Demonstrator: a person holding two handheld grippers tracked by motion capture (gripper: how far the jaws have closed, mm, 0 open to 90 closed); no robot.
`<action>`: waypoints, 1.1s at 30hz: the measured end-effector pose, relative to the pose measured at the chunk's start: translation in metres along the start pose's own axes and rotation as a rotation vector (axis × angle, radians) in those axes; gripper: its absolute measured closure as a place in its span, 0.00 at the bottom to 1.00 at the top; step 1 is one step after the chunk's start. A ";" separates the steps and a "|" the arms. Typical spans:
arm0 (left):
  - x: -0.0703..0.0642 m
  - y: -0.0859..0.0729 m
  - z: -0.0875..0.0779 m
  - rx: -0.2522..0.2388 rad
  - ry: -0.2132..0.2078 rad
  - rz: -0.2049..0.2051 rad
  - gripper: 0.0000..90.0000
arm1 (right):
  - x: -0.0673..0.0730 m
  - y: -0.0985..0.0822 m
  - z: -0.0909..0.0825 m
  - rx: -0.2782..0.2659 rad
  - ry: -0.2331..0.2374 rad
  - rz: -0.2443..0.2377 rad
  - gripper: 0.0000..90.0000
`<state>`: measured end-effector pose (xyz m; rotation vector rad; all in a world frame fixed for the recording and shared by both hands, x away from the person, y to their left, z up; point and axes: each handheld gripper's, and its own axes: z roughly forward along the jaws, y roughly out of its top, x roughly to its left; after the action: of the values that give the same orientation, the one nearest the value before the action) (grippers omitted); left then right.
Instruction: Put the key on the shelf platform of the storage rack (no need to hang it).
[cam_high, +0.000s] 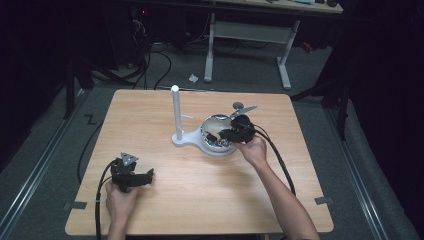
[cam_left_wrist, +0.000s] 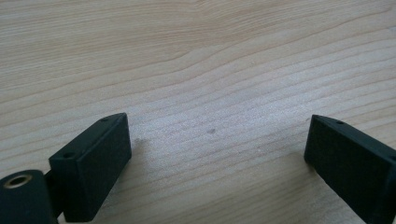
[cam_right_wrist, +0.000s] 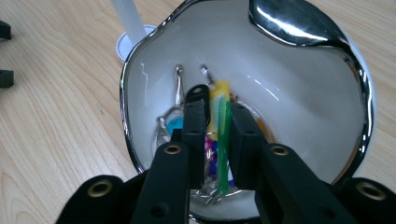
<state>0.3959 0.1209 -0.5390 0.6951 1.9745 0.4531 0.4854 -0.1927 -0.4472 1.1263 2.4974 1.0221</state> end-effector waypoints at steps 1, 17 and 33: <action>0.000 0.000 0.000 0.000 0.000 -0.001 0.08 | 0.001 0.001 -0.001 -0.002 -0.003 0.007 0.81; 0.000 0.000 0.000 0.000 0.001 -0.001 0.08 | -0.008 -0.008 -0.028 -0.116 -0.046 0.054 0.63; 0.000 0.000 0.000 0.000 0.001 -0.001 0.08 | -0.016 -0.013 -0.053 -0.163 -0.064 0.076 0.62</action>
<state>0.3959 0.1208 -0.5389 0.6935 1.9755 0.4530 0.4654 -0.2373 -0.4188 1.1916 2.2912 1.1669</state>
